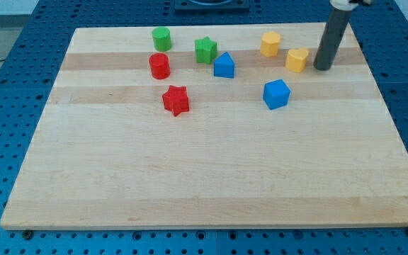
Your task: Place the yellow heart in between the yellow hexagon and blue cube
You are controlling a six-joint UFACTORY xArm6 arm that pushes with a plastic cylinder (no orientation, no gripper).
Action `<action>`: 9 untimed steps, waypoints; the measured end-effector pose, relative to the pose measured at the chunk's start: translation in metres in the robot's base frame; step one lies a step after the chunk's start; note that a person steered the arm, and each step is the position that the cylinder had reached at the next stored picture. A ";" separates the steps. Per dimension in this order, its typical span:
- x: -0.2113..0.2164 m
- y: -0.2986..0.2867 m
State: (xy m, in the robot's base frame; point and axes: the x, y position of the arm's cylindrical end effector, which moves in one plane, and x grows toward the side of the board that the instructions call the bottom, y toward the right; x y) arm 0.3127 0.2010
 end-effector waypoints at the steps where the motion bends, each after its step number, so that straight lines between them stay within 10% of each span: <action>1: 0.004 -0.016; 5: -0.058 -0.045; 9: 0.002 -0.061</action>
State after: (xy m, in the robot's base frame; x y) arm 0.3145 0.1402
